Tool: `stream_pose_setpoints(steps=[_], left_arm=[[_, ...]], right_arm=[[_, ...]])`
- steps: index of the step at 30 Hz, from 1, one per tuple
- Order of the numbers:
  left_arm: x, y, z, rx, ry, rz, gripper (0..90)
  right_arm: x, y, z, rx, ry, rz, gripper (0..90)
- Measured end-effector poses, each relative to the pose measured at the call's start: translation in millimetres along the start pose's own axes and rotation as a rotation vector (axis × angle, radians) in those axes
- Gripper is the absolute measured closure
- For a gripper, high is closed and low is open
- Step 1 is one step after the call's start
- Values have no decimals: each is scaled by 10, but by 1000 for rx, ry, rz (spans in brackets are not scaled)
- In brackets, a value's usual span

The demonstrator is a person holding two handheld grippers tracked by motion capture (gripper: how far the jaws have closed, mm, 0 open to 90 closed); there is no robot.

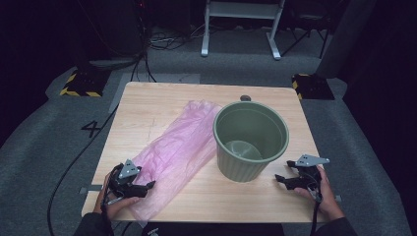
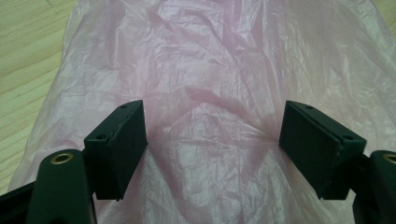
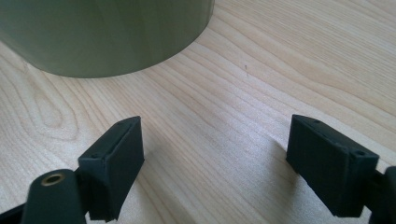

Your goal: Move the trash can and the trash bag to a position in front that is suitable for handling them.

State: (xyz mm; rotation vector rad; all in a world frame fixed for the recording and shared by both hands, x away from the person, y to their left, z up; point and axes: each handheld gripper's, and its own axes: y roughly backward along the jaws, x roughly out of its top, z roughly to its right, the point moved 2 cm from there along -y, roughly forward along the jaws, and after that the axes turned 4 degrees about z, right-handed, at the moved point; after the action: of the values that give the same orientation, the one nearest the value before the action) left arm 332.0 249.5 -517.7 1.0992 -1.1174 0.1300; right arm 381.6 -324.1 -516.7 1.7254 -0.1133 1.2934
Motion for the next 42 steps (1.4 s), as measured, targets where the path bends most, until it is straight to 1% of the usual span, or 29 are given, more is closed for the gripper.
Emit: stream_pose_setpoints(steps=[5, 7, 9, 10, 12, 13, 15, 16, 17, 20, 23, 25, 27, 29, 31, 33, 35, 38, 39, 42], left_arm=[[9, -12, 11, 14, 2, -3, 205], [14, -22, 27, 20, 14, -2, 200], [17, -26, 33, 23, 17, -3, 192], [25, -34, 43, 31, 18, -5, 188], [25, -35, 47, 33, 19, -6, 185], [25, -35, 46, 32, 20, -6, 185], [25, -35, 46, 32, 20, -6, 186], [25, -34, 47, 33, 20, -6, 186], [24, -35, 47, 32, 20, -5, 186], [25, -35, 46, 32, 20, -6, 186], [28, -38, 48, 30, 19, -6, 186], [28, -40, 47, 29, 18, -5, 186], [30, -40, 48, 30, 18, -6, 186], [32, -44, 51, 29, 20, -5, 185], [33, -46, 51, 29, 19, -4, 186], [36, -51, 52, 29, 19, -2, 185], [39, -52, 53, 29, 19, -6, 185], [44, -58, 55, 30, 22, -6, 185], [47, -59, 53, 31, 16, -7, 186], [55, -71, 53, 29, 17, -5, 185]], right_arm=[[0, 0, 0, 0, 0, 0, 185], [1, 0, -1, 0, 0, 0, 184], [2, 0, -2, -2, 0, 1, 177], [5, 0, -4, 1, -6, 5, 183], [23, 20, -38, 25, -14, 37, 193], [52, 46, -78, 45, -10, 63, 192], [111, 84, -154, 70, 0, 100, 192], [141, 93, -194, 82, 4, 114, 191], [174, 96, -246, 105, 13, 127, 184], [227, 79, -340, 154, 32, 157, 159], [266, 44, -389, 149, 35, 164, 160], [284, 26, -405, 156, 26, 170, 161], [308, 9, -432, 154, 37, 178, 167], [330, -1, -451, 137, 55, 190, 193], [352, -10, -461, 133, 55, 208, 200], [372, -24, -473, 132, 58, 215, 201], [391, -44, -489, 127, 59, 216, 182], [411, -72, -516, 125, 64, 216, 179], [417, -82, -517, 121, 64, 216, 180], [432, -112, -512, 111, 59, 222, 181]])
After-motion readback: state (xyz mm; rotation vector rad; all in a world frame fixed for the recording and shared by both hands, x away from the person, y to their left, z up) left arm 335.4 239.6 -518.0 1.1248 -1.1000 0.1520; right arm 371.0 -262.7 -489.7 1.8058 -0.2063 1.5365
